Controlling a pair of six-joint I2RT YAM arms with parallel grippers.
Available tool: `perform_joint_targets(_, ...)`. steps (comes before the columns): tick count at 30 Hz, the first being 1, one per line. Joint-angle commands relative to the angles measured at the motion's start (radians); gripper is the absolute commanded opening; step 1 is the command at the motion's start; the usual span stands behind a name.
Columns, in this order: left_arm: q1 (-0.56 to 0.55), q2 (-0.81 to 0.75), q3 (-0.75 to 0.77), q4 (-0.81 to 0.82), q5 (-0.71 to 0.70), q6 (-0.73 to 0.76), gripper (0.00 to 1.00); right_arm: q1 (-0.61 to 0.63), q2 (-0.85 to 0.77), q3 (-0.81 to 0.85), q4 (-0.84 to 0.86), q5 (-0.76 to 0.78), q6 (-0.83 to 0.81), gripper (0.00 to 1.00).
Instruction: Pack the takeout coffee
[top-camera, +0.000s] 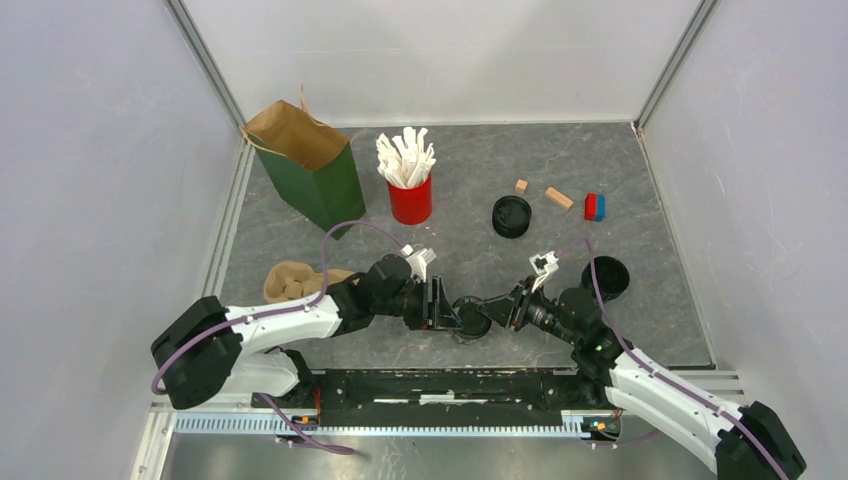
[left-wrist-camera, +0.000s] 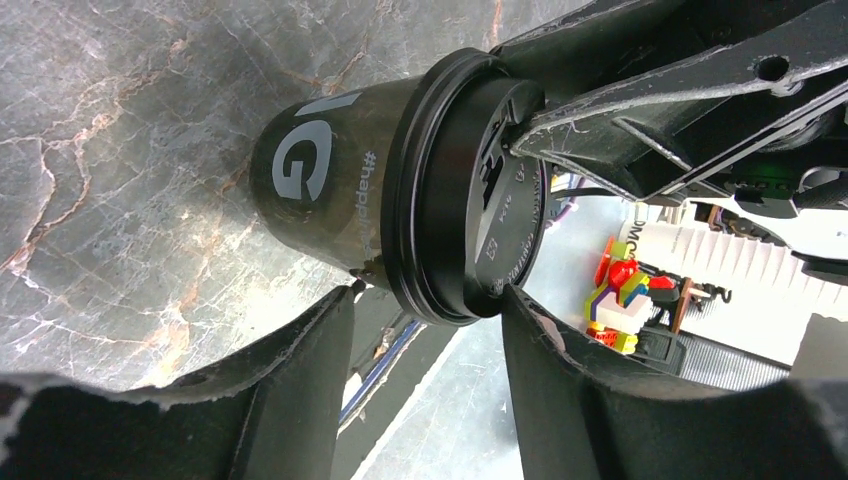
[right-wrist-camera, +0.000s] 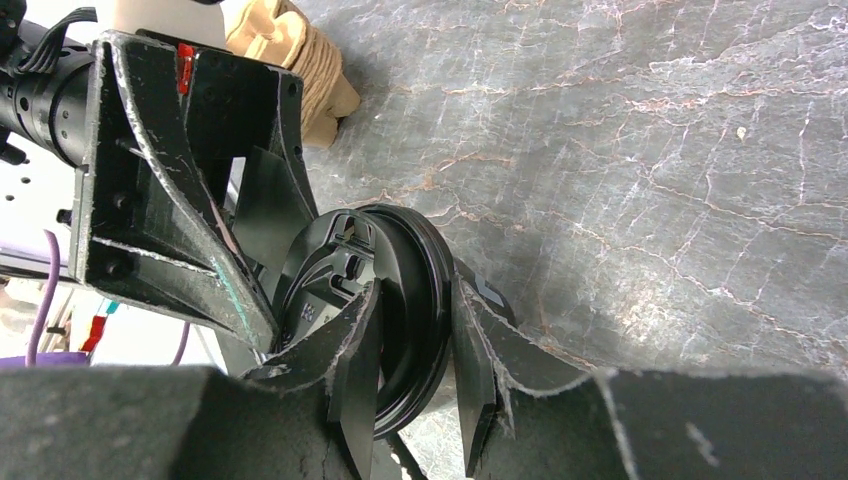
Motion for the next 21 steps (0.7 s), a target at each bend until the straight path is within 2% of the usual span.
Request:
perform_joint_targets(1,-0.003,0.034,-0.02,0.069,-0.05,-0.032,0.6,0.028,-0.004,-0.018,-0.071,0.032,-0.003,0.35)
perform_joint_targets(8,-0.003,0.069,-0.037,0.049,-0.085,-0.001,0.45,0.045,-0.025,-0.032,-0.083,0.049,-0.001,0.36)
perform_joint_targets(21,-0.003,0.109,-0.091,-0.054,-0.171,0.079,0.37,0.046,-0.051,-0.142,-0.112,0.088,-0.006,0.35)
